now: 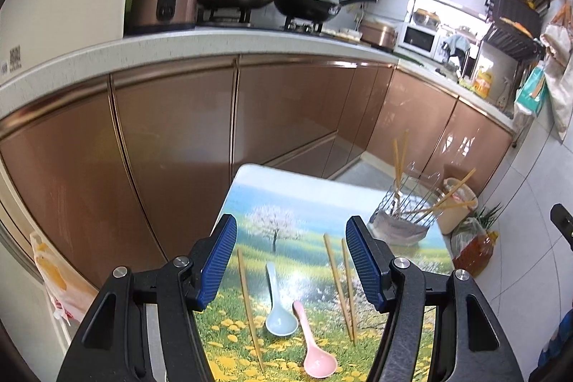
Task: Organize utensils
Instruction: 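Withdraw both open tools from the wire holder back over the table, then lower the left tool onto a chopstick while the right tool approaches another chopstick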
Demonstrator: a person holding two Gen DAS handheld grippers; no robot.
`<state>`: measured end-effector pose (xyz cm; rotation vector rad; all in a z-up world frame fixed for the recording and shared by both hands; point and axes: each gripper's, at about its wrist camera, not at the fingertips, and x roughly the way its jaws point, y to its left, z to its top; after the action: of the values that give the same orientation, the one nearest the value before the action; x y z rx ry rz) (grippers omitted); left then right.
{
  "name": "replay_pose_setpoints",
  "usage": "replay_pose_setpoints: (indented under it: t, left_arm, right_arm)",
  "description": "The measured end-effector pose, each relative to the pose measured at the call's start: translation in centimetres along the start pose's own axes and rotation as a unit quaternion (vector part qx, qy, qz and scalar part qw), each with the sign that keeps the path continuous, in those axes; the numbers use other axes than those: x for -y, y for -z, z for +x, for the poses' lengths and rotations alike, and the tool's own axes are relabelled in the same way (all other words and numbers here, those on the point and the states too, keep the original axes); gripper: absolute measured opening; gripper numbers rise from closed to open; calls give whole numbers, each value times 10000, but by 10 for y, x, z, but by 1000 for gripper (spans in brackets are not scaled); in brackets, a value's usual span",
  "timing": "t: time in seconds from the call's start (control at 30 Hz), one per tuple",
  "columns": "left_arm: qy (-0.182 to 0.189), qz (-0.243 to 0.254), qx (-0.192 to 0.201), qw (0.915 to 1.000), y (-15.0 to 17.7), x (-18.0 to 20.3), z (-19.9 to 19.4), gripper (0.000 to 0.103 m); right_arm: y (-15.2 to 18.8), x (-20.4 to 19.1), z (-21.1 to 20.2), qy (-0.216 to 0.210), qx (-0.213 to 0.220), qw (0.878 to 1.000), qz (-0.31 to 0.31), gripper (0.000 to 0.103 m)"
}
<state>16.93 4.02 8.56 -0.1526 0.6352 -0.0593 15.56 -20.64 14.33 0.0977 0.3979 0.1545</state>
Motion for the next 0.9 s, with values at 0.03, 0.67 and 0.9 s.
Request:
replay_pose_setpoints:
  t: [0.03, 0.67, 0.9]
  left_arm:
    - [-17, -3, -40, 10000, 2, -1, 4, 63]
    - [-339, -157, -890, 9953, 26, -30, 88, 61]
    - [-287, -198, -1309, 9908, 39, -34, 128, 59]
  right_arm:
    - [2, 1, 3, -16, -34, 10000, 5, 32]
    - [44, 10, 102, -221, -946, 9953, 66, 32]
    - [63, 15, 141, -213, -1339, 9907, 97, 32]
